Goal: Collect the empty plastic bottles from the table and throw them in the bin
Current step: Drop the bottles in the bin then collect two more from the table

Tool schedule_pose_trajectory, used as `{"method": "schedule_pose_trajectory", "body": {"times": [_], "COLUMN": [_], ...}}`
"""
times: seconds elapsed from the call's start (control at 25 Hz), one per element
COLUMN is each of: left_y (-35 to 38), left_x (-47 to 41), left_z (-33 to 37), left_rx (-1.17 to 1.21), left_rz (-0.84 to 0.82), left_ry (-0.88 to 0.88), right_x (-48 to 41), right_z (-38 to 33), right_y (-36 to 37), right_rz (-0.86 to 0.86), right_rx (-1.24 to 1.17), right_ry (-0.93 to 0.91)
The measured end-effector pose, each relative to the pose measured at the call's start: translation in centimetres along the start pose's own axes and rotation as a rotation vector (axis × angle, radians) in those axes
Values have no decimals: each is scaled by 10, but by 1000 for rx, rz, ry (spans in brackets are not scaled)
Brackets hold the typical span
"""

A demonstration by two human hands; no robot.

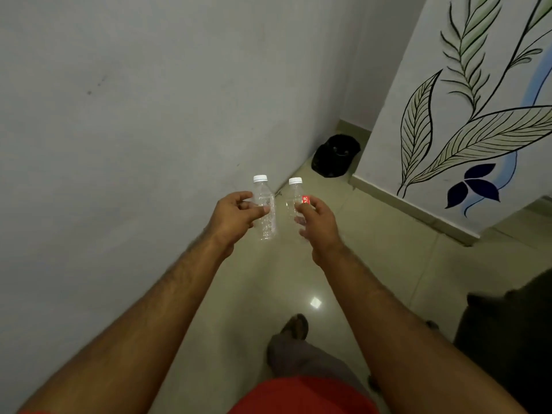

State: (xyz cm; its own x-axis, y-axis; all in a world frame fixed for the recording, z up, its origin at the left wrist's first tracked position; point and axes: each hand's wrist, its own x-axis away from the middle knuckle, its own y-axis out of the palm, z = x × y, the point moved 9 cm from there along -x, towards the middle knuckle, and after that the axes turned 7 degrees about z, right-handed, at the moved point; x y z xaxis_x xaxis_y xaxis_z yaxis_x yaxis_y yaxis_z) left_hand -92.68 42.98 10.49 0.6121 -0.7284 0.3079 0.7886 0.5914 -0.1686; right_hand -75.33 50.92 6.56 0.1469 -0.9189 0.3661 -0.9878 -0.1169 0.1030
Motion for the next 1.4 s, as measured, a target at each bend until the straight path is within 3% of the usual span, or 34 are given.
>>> {"method": "schedule_pose_trajectory", "body": {"times": [0.36, 0.64, 0.92, 1.12, 1.4], "left_y": [175, 318, 460, 552, 656], "left_x": [-239, -466, -708, -825, -955], "left_z": [107, 136, 140, 71, -107], "left_rx": [-83, -151, -324, -509, -530], "left_rz": [-147, -295, -326, -372, -322], "left_ry": [56, 26, -66, -71, -297], "right_x": [-244, -481, -736, -879, -1039], "right_z": [-117, -146, -138, -72, 85], "right_y": [-37, -46, -37, -53, -103], "right_rz": [183, 357, 513, 577, 505], "right_rx": [22, 12, 64, 187, 265], "right_ry": [-18, 17, 201, 338, 425]}}
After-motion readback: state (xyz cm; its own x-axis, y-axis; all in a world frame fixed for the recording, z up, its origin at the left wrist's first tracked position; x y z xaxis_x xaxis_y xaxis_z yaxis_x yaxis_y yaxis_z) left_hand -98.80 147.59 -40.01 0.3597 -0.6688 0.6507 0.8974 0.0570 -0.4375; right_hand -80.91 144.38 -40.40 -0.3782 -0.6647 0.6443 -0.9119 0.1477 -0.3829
